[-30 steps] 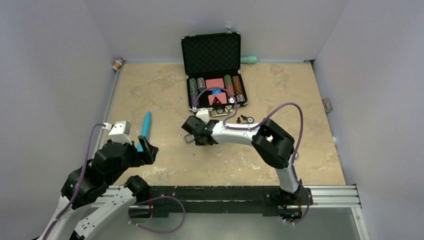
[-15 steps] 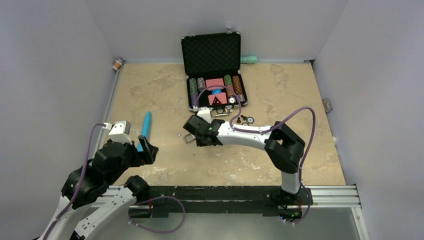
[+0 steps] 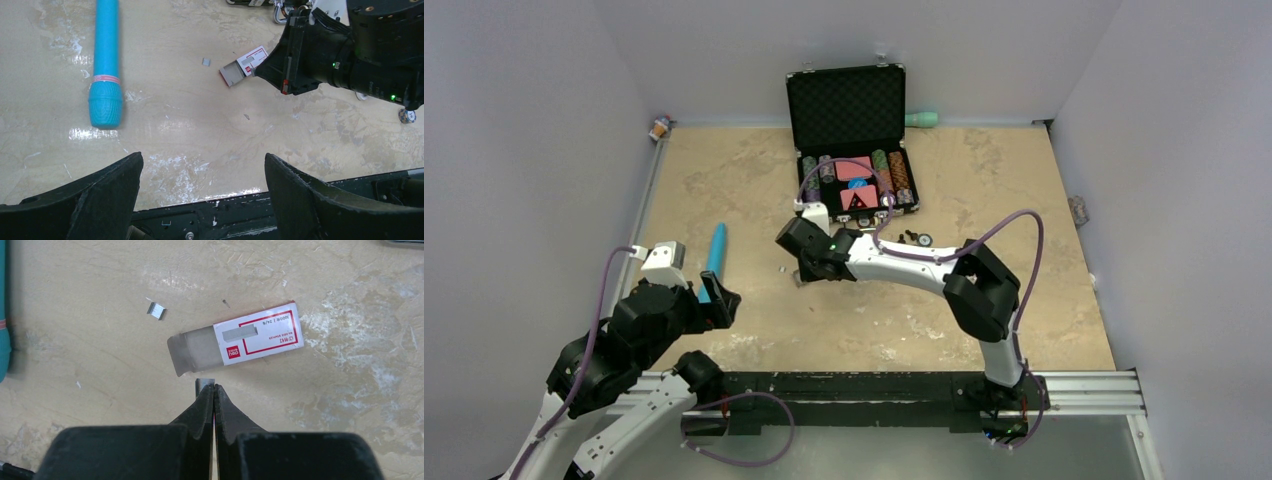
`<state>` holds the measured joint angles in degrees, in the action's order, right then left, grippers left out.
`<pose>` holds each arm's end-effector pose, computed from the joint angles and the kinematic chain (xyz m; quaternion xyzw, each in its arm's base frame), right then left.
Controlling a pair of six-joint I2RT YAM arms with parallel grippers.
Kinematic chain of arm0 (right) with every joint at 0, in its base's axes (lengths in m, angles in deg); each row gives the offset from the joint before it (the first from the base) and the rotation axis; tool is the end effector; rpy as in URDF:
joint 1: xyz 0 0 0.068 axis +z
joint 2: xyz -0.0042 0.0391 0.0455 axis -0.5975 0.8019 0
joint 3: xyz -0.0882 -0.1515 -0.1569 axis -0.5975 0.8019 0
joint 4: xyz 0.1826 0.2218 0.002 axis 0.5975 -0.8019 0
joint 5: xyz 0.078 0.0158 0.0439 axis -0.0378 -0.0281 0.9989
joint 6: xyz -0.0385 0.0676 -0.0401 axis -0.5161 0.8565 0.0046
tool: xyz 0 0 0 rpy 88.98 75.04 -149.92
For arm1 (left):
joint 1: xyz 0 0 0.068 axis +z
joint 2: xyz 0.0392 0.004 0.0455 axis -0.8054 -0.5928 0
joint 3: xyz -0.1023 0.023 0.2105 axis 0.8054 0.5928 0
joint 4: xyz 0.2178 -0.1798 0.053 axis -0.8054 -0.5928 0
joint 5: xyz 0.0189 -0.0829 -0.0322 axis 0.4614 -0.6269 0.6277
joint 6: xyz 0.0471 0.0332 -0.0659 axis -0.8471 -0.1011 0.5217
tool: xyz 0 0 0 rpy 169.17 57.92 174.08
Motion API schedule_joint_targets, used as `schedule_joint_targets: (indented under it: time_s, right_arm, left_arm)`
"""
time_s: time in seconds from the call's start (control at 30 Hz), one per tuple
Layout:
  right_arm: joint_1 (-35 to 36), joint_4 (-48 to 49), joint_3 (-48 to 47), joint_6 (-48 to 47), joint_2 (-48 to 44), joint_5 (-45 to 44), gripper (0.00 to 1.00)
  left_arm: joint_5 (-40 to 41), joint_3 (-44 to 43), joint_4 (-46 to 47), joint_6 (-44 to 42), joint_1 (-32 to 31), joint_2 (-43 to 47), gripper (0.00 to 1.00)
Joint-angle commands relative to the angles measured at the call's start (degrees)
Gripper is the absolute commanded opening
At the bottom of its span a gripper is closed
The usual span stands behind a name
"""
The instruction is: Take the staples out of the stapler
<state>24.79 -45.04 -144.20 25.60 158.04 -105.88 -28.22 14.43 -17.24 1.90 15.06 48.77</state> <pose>0.2464 0.3936 0.1331 -0.0954 0.9367 0.1173 0.3159 0.1162 -0.0592 0.3087 -0.0743 0.8705 -0.1673 0.4568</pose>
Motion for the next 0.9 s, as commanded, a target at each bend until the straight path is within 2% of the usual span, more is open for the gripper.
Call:
schedule_joint_targets:
  time_s: [0.0, 0.87]
  right_arm:
    - [-0.54, 0.52, -3.52, -1.87, 1.8, 0.06, 0.0]
    - [-1.02, 1.99, -7.03, -4.18, 7.32, 1.4, 0.0]
  left_arm:
    - [-0.2, 0.56, 2.38, -1.4, 0.38, -0.56, 0.94]
    - [-0.46, 0.54, 2.54, -1.59, 0.85, -0.74, 0.94]
